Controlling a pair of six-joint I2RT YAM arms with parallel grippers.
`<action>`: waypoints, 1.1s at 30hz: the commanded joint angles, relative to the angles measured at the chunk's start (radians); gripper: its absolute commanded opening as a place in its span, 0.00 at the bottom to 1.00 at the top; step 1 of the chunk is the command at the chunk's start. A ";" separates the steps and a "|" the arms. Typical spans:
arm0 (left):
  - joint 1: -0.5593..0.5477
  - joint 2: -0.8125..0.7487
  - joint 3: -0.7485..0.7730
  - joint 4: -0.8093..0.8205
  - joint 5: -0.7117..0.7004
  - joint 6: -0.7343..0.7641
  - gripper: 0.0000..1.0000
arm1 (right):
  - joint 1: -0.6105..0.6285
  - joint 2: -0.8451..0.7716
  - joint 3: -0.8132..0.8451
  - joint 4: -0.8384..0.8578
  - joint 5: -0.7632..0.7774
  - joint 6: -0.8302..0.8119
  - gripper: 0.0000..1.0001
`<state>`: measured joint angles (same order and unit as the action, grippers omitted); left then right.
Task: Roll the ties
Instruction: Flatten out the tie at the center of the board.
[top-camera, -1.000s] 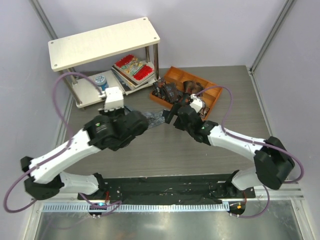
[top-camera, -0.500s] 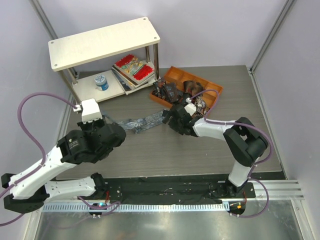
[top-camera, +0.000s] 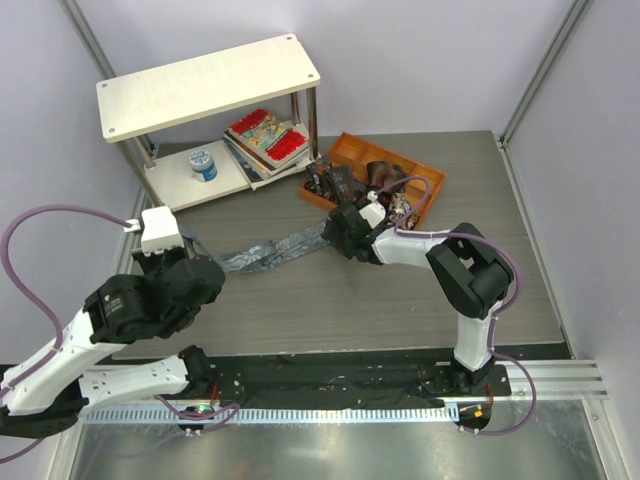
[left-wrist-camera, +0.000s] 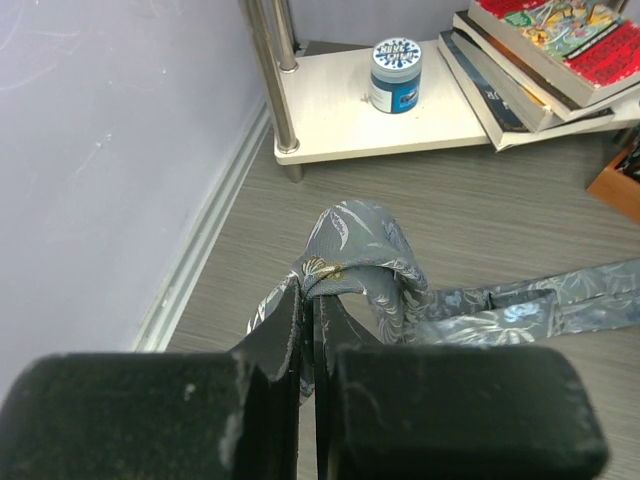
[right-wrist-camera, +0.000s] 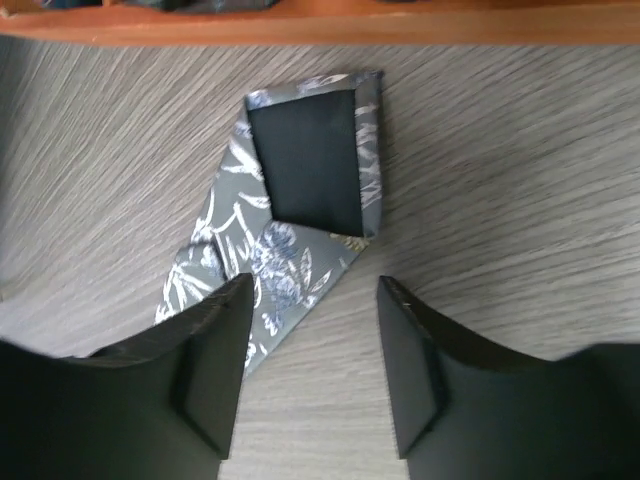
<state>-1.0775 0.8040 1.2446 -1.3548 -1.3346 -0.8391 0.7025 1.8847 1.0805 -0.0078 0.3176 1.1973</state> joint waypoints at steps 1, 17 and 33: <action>0.004 0.000 -0.022 -0.015 -0.018 0.038 0.00 | -0.008 0.043 0.027 -0.032 0.061 0.042 0.54; 0.004 -0.074 -0.051 0.062 0.005 0.097 0.01 | -0.008 0.166 0.072 -0.020 0.018 0.058 0.06; 0.004 -0.135 -0.117 0.243 0.140 0.287 0.02 | 0.008 -0.255 -0.296 0.091 0.011 0.171 0.01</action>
<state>-1.0771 0.7052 1.1515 -1.2186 -1.2499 -0.6334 0.7040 1.8153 0.8940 0.1204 0.3107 1.3087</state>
